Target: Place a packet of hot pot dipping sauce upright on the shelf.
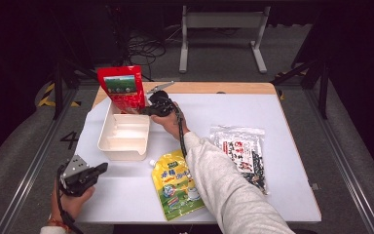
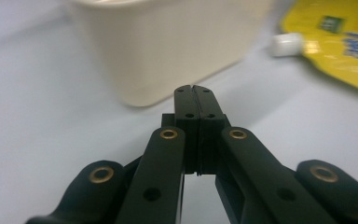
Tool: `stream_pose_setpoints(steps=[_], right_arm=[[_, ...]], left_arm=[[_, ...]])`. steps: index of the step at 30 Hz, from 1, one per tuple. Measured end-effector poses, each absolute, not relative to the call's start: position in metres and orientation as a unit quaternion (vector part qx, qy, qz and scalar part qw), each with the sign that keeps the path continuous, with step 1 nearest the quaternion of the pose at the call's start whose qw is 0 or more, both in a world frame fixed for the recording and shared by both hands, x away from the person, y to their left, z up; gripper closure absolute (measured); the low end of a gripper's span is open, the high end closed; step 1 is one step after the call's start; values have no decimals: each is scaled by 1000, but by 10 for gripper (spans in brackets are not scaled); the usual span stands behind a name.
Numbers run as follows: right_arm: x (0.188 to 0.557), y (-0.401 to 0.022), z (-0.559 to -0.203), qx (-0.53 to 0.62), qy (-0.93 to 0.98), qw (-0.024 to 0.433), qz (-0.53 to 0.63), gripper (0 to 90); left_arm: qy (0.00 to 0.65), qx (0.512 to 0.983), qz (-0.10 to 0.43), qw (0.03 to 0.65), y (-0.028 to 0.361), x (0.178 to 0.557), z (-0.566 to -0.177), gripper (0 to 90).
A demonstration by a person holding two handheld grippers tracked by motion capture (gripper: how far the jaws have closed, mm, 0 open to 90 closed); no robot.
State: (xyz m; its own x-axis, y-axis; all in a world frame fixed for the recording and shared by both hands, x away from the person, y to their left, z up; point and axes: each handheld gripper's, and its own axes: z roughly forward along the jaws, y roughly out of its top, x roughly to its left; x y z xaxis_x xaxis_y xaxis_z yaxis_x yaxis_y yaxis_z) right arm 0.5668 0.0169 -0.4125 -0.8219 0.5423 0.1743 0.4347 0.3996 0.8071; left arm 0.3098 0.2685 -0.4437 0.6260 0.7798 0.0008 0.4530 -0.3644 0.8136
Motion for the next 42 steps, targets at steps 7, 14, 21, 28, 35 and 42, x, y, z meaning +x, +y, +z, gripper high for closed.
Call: stream_pose_setpoints(steps=[7, 14, 21, 28, 35, 42], right_arm=[[572, 16, -419, 310, 831, 47, 459, 879], [578, 16, -421, 317, 832, 34, 454, 879], [573, 17, -416, 311, 838, 71, 443, 829], [562, 4, -399, 304, 819, 100, 475, 758], [546, -19, -381, 280, 830, 149, 458, 765], [522, -57, -373, 264, 843, 161, 441, 768]], left_arm=[[312, 835, 172, 420, 232, 276, -442, 899], [279, 848, 160, 422, 211, 262, -441, 898], [267, 853, 157, 419, 203, 254, -444, 886], [269, 854, 157, 416, 204, 249, -446, 883], [272, 855, 159, 411, 204, 251, -448, 874], [272, 859, 162, 403, 201, 256, -449, 823]])
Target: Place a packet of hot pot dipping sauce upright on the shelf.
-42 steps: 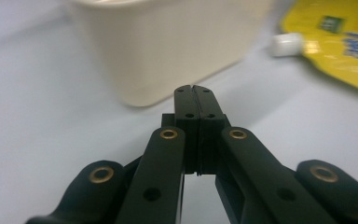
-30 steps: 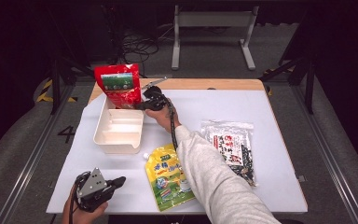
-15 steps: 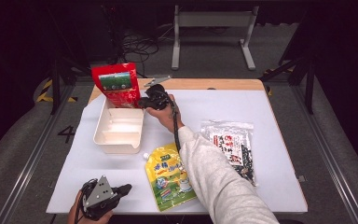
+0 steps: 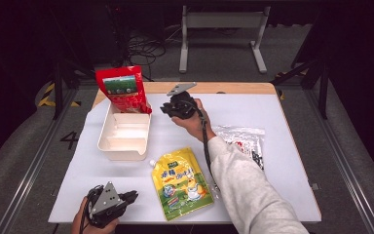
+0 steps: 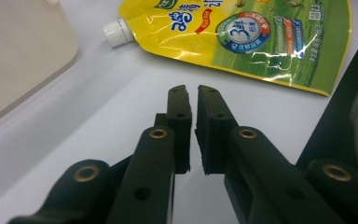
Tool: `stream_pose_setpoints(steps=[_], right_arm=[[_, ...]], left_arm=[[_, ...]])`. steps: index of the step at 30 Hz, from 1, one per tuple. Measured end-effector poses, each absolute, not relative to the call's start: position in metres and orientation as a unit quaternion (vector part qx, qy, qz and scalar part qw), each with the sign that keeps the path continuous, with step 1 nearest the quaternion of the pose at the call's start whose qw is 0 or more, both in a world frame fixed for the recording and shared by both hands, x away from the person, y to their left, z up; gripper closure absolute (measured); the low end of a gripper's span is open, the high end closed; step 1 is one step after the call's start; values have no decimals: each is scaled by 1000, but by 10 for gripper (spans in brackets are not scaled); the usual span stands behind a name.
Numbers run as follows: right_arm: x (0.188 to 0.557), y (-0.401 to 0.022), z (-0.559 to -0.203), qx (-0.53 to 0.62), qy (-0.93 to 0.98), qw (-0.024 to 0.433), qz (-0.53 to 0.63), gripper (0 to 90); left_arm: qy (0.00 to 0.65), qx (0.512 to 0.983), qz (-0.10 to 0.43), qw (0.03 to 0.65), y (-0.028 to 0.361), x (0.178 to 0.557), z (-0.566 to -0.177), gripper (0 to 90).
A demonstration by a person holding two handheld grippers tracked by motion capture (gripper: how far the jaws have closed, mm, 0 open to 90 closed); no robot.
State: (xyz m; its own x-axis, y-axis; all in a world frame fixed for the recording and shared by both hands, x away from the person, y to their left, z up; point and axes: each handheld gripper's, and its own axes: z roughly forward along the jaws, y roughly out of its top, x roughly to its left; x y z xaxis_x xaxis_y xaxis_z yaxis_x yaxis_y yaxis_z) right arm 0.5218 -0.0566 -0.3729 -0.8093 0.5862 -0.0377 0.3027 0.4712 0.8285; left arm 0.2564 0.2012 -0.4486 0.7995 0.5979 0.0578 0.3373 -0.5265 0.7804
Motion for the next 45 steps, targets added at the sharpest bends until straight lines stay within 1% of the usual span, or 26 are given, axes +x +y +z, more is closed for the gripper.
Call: stream_pose_setpoints(steps=[11, 13, 16, 19, 21, 23, 28, 29, 33, 41, 45], right_arm=[[460, -133, -365, 244, 847, 152, 447, 754], [452, -143, -366, 245, 847, 150, 448, 752], [435, -159, -367, 238, 850, 160, 443, 743], [422, -170, -370, 232, 853, 161, 439, 740], [414, -180, -374, 234, 853, 152, 442, 739], [407, -189, -379, 236, 851, 145, 445, 737], [391, -200, -394, 233, 863, 136, 427, 734], [391, -200, -394, 233, 863, 136, 427, 734], [376, -204, -396, 225, 866, 131, 426, 732], [348, -208, -395, 208, 870, 126, 428, 725], [339, -213, -394, 208, 868, 125, 434, 724]], left_arm=[[268, 862, 164, 397, 192, 264, -449, 707], [264, 864, 162, 397, 190, 265, -449, 693], [262, 866, 161, 394, 185, 268, -450, 663], [256, 869, 156, 394, 181, 269, -451, 650], [254, 870, 156, 392, 179, 271, -452, 625], [256, 871, 152, 391, 178, 273, -453, 622], [259, 871, 144, 391, 173, 280, -454, 599], [259, 871, 144, 391, 173, 280, -454, 585], [259, 871, 135, 395, 167, 284, -455, 573], [268, 871, 127, 392, 164, 291, -457, 466], [267, 872, 126, 391, 163, 294, -457, 450]])
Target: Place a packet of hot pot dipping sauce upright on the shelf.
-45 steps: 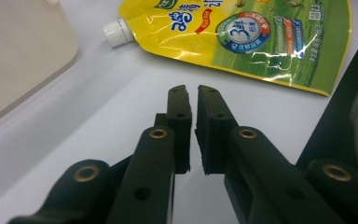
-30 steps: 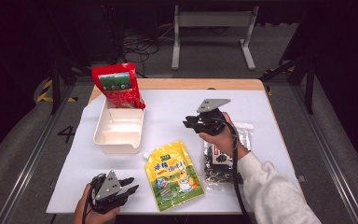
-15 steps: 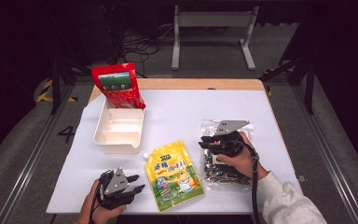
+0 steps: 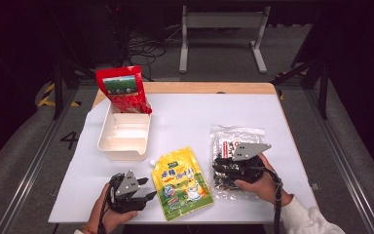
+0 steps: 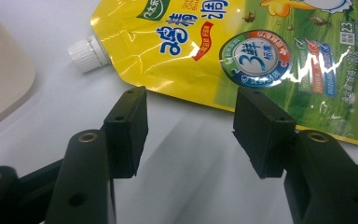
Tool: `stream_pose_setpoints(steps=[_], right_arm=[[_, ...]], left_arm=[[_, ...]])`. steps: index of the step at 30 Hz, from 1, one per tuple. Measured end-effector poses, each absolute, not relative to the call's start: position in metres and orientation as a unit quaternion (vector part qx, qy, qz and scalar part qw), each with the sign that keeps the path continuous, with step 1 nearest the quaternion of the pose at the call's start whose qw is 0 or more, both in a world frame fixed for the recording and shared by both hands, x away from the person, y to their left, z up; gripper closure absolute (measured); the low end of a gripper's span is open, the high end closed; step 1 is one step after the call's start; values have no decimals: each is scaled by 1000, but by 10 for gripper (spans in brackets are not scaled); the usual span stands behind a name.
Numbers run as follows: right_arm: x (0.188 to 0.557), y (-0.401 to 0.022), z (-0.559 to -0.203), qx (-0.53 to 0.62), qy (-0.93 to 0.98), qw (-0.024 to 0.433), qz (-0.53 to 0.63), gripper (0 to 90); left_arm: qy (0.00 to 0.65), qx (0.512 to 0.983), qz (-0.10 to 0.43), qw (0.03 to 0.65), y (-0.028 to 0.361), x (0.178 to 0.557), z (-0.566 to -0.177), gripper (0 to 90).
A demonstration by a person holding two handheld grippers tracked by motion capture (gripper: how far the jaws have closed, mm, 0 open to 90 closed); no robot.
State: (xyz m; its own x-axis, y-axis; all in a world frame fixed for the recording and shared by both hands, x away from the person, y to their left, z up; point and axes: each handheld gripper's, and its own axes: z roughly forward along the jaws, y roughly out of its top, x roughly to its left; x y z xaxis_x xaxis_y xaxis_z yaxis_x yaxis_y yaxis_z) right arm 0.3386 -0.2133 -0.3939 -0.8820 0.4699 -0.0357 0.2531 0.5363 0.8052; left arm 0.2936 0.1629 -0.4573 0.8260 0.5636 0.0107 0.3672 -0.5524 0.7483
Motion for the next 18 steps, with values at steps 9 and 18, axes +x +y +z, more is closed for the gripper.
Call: stream_pose_setpoints(steps=[9, 18], right_arm=[[319, -225, -402, 212, 874, 124, 420, 729], [306, -252, -406, 240, 866, 138, 416, 722]], left_arm=[[281, 872, 115, 383, 163, 300, -461, 385], [273, 875, 118, 383, 161, 302, -459, 375]])
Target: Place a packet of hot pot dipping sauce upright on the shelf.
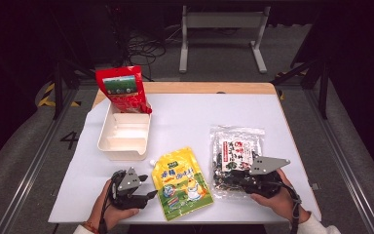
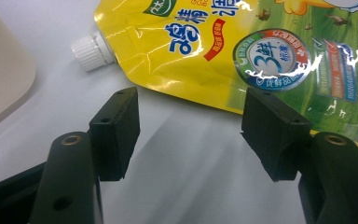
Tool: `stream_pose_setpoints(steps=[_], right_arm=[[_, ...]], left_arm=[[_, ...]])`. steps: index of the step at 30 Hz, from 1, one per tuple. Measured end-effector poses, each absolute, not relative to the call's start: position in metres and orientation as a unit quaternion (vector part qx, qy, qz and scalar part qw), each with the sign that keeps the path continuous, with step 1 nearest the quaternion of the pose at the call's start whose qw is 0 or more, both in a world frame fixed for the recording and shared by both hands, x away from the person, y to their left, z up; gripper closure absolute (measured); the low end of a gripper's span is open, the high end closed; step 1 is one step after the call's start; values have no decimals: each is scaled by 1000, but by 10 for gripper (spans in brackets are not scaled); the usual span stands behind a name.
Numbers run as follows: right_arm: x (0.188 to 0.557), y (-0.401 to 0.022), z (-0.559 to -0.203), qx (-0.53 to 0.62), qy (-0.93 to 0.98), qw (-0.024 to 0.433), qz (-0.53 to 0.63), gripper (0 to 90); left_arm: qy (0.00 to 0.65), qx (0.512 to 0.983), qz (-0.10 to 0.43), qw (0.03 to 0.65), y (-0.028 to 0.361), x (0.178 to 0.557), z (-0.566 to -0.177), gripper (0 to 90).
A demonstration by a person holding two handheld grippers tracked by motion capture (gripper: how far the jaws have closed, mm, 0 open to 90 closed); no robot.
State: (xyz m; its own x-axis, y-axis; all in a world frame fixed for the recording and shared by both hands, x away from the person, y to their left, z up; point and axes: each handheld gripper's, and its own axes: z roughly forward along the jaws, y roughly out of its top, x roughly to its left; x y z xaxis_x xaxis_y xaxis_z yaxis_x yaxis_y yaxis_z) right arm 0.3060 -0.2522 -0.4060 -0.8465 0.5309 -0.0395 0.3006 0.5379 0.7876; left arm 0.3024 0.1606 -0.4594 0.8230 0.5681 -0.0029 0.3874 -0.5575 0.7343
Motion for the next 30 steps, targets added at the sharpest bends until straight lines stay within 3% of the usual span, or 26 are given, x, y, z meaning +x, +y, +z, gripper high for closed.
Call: stream_pose_setpoints(steps=[6, 8, 10, 12, 14, 19, 26, 30], right_arm=[[307, -274, -407, 270, 855, 172, 407, 678], [311, -290, -411, 295, 850, 215, 380, 608], [313, -293, -412, 301, 848, 220, 377, 582], [319, -304, -416, 325, 840, 223, 373, 484], [324, -312, -419, 341, 835, 212, 376, 431], [347, -330, -435, 419, 809, 177, 371, 172], [372, -342, -451, 459, 790, 75, 400, 50], [374, -339, -451, 451, 796, 68, 398, 47]], left_arm=[[262, 876, 117, 387, 156, 302, -457, 370], [262, 877, 117, 386, 155, 302, -458, 368], [261, 878, 116, 384, 154, 303, -458, 366], [259, 879, 117, 383, 153, 303, -458, 363], [258, 879, 117, 383, 153, 303, -458, 362], [253, 882, 117, 380, 151, 303, -459, 362], [247, 885, 115, 377, 148, 304, -460, 362], [245, 885, 113, 378, 147, 304, -460, 362]])
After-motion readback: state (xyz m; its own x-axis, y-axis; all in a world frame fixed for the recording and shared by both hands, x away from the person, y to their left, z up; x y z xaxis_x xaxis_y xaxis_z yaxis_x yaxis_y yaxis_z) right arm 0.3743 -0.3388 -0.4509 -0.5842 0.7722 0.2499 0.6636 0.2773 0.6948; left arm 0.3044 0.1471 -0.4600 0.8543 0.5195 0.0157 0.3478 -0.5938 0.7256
